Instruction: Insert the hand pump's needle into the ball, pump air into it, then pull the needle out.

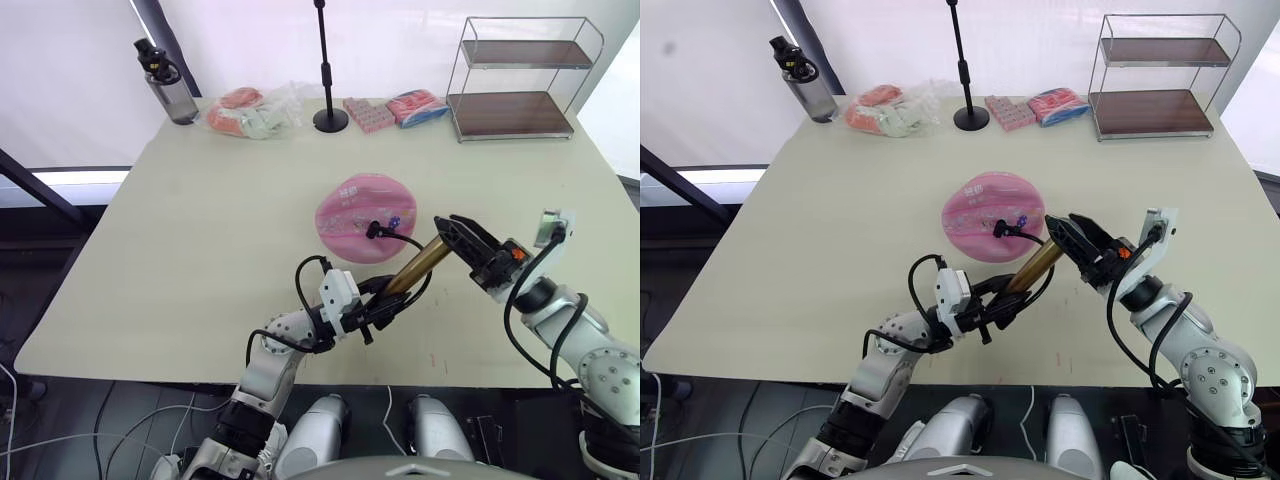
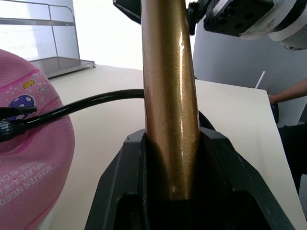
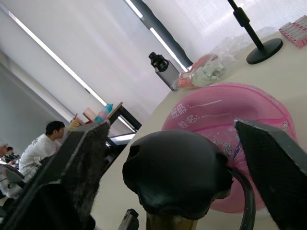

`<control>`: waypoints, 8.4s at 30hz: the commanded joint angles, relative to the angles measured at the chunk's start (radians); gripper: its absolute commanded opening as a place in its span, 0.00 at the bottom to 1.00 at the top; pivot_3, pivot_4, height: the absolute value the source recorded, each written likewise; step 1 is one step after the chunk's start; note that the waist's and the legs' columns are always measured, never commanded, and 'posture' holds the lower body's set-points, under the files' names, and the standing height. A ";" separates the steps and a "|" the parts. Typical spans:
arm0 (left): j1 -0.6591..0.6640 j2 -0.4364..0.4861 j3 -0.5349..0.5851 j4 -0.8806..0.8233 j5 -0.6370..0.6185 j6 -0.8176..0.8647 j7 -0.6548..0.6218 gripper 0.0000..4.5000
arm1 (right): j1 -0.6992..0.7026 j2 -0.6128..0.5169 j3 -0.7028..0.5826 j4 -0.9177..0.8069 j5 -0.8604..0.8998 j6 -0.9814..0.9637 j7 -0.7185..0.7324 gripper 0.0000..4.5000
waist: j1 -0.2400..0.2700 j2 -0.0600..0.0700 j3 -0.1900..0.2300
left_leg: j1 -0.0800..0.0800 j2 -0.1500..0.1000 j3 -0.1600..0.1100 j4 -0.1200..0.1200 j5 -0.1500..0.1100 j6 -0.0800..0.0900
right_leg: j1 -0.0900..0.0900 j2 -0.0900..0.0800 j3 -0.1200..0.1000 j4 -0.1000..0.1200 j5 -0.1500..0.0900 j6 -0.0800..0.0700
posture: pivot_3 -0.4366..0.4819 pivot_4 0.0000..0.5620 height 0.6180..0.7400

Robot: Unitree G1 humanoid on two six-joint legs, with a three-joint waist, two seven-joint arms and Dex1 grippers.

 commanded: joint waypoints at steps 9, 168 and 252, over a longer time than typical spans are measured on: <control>-0.001 -0.005 0.006 -0.040 -0.013 -0.022 -0.002 0.22 | -0.013 0.002 0.002 -0.027 0.000 -0.012 0.016 0.51 | 0.000 0.000 0.000 | 0.000 0.000 0.000 0.000 0.000 0.000 | 0.000 0.000 0.000 0.000 0.000 0.000 | 0.48 0.27 0.96; -0.389 -0.125 -0.188 0.734 0.370 -0.080 -0.250 0.24 | -0.201 -0.551 -0.190 -0.065 -0.185 -0.135 0.746 0.47 | 0.005 -0.006 -0.001 | -0.007 -0.003 -0.002 0.014 -0.004 0.007 | 0.001 -0.005 -0.005 -0.001 0.002 0.004 | 0.48 0.27 0.96; -0.406 -0.142 -0.182 0.843 0.374 -0.135 -0.257 0.24 | 0.007 -0.443 -0.143 -0.005 -0.286 -0.197 0.862 0.47 | 0.002 -0.008 -0.018 | -0.010 -0.005 0.000 0.014 -0.009 0.015 | -0.003 -0.005 -0.003 -0.001 0.002 0.008 | 0.48 0.27 0.96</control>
